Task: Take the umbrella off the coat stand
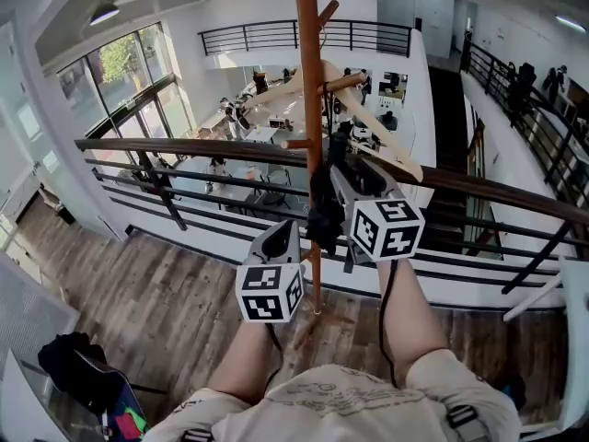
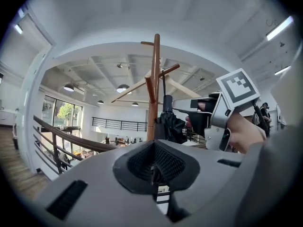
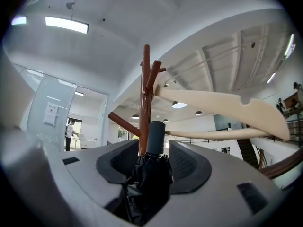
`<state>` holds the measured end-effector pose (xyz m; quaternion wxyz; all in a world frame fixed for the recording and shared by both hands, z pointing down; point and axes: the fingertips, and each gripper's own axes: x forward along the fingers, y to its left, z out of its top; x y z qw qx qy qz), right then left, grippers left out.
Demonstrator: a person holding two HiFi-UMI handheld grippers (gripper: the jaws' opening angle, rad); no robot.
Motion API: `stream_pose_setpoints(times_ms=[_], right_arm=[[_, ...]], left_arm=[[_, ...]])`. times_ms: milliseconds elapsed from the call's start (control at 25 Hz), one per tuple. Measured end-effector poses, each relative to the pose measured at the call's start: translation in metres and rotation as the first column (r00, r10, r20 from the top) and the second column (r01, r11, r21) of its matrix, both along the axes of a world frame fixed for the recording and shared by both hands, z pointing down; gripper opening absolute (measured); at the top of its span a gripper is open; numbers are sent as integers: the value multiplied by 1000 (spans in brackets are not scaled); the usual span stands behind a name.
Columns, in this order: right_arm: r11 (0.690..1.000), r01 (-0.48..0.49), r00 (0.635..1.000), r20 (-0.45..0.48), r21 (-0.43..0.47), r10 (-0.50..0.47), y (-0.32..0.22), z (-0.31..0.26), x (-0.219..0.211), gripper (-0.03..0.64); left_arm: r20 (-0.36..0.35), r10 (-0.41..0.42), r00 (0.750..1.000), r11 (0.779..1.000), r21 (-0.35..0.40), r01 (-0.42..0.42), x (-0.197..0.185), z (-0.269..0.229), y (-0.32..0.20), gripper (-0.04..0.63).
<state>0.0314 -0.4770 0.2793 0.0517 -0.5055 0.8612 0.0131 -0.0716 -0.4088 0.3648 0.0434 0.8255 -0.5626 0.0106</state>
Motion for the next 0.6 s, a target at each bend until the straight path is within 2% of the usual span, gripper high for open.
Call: stream_pose_setpoints(times_ms=[400,600], right_arm=[[1000,-28,998,-65,-4,28,-31,-3,-11,183],[1000,-7,997,-74,-23,6,-43,2,-15,184]], left_arm=[[0,-55,998,998,-15,55,-20,7,-9,5],[5,-69,998,997,-22,69,-25,12,-9,5]])
